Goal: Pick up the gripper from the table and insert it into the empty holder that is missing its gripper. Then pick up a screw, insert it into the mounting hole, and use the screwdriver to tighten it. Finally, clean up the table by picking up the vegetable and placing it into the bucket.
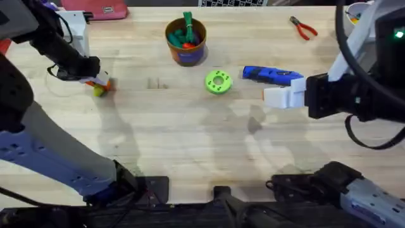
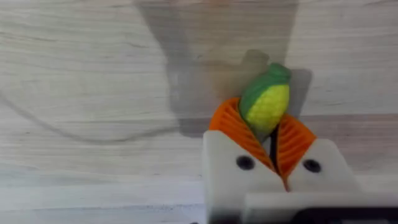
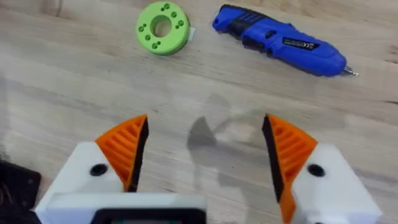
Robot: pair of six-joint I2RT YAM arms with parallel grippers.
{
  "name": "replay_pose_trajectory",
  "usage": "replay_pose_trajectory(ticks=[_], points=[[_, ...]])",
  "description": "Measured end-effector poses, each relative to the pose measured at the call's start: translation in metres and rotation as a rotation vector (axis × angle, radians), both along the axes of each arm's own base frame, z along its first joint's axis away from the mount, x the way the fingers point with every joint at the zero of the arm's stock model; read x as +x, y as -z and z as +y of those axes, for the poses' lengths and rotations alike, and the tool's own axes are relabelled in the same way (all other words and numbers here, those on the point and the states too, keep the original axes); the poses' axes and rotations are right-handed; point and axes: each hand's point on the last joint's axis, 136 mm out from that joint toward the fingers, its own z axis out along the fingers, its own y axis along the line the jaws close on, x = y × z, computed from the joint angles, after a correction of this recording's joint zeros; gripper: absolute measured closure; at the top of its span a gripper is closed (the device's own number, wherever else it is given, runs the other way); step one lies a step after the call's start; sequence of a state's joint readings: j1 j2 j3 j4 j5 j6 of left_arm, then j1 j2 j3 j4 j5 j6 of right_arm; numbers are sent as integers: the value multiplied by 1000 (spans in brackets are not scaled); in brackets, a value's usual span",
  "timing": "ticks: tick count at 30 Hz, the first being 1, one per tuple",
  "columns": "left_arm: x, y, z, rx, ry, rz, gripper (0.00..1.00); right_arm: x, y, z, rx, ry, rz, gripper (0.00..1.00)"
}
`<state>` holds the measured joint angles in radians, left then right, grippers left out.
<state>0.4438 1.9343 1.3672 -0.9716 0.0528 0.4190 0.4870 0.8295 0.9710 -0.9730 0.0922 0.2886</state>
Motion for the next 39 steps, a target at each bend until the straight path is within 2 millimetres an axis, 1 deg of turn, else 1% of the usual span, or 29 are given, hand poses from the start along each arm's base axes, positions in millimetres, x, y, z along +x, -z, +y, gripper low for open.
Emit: replay_pose_trajectory(ticks=[3, 5, 7, 10, 13, 16, 18, 20, 22, 25, 29, 31, 33, 36, 39], points=[[2, -5, -3, -22, -7, 2, 974, 0, 0, 0, 0, 0, 0, 8], [8, -14, -4, -40, -23, -7, 974, 0, 0, 0, 0, 0, 0, 8], [20, -31, -3, -57, -36, -40, 974, 0, 0, 0, 0, 0, 0, 8], [44, -64, -4, -71, -39, -118, 974, 0, 0, 0, 0, 0, 0, 7], [65, -96, -15, -72, -12, -185, 974, 0, 0, 0, 0, 0, 0, 7], [84, -119, -43, -71, 55, -230, 974, 0, 0, 0, 0, 0, 0, 7], [97, -131, -72, -75, 115, -261, 974, 0, 0, 0, 0, 0, 0, 7], [107, -139, -105, -89, 174, -284, 974, 0, 0, 0, 0, 0, 0, 7], [113, -144, -139, -108, 226, -301, 974, 0, 0, 0, 0, 0, 0, 8], [114, -145, -187, -135, 301, -304, 974, 0, 0, 0, 0, 0, 0, 7], [118, -149, -237, -152, 392, -346, 974, 0, 0, 0, 0, 0, 0, 7], [120, -152, -255, -159, 426, -369, 974, 0, 0, 0, 0, 0, 0, 7], [121, -153, -268, -164, 450, -383, 974, 0, 0, 0, 0, 0, 0, 8], [119, -153, -276, -168, 464, -384, 974, 0, 0, 0, 0, 0, 0, 7], [119, -153, -275, -165, 459, -384, 974, 0, 0, 0, 0, 0, 0, 8]])
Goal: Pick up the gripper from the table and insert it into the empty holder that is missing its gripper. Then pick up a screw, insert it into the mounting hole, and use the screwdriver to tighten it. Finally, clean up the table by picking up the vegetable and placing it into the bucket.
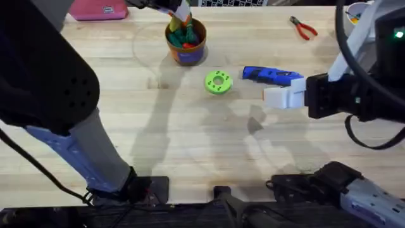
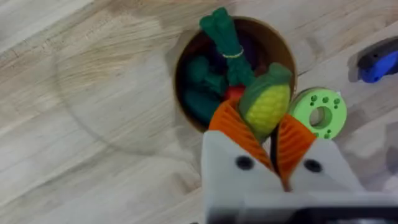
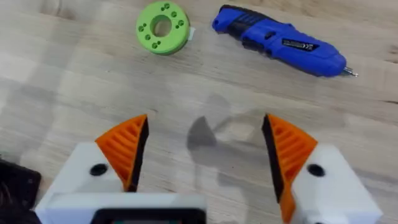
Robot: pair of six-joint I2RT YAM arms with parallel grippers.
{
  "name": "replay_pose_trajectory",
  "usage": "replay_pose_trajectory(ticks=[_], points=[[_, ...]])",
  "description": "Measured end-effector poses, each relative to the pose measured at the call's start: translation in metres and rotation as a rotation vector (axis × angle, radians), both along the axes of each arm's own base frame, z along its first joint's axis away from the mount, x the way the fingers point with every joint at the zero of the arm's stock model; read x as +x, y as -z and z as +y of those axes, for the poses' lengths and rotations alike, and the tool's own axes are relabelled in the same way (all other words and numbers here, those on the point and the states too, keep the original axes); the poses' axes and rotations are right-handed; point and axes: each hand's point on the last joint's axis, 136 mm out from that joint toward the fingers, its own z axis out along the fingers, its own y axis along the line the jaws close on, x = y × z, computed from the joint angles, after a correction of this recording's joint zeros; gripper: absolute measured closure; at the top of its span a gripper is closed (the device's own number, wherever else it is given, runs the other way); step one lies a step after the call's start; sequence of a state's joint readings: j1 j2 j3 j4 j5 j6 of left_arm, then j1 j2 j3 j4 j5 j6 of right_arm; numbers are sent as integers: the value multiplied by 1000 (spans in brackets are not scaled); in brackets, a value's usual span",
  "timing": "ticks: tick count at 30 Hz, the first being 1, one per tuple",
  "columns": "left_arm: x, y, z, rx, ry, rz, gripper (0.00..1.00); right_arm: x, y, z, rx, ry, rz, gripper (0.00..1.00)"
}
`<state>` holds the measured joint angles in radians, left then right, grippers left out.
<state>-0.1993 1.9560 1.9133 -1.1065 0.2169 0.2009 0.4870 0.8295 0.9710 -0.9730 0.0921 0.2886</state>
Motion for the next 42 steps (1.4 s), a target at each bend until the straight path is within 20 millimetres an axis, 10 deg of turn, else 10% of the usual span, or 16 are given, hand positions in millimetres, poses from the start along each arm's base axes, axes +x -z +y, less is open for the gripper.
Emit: replay_pose_trajectory(ticks=[2, 8, 18, 23, 29, 42], points=[[0, 0, 1, 3, -3, -1, 851, 0, 0, 0, 0, 0, 0, 8], [1, 0, 3, 2, -12, 1, 27, 0, 0, 0, 0, 0, 0, 8], [-6, -2, 4, 5, -12, 18, 13, 0, 0, 0, 0, 0, 0, 7], [-22, -34, 8, -5, -14, -29, 13, 0, 0, 0, 0, 0, 0, 8], [-69, -62, 18, -16, -17, -105, 12, 0, 0, 0, 0, 0, 0, 7], [-196, -12, 51, -17, -117, -113, 13, -7, 5, -4, -18, 0, 34, 8]])
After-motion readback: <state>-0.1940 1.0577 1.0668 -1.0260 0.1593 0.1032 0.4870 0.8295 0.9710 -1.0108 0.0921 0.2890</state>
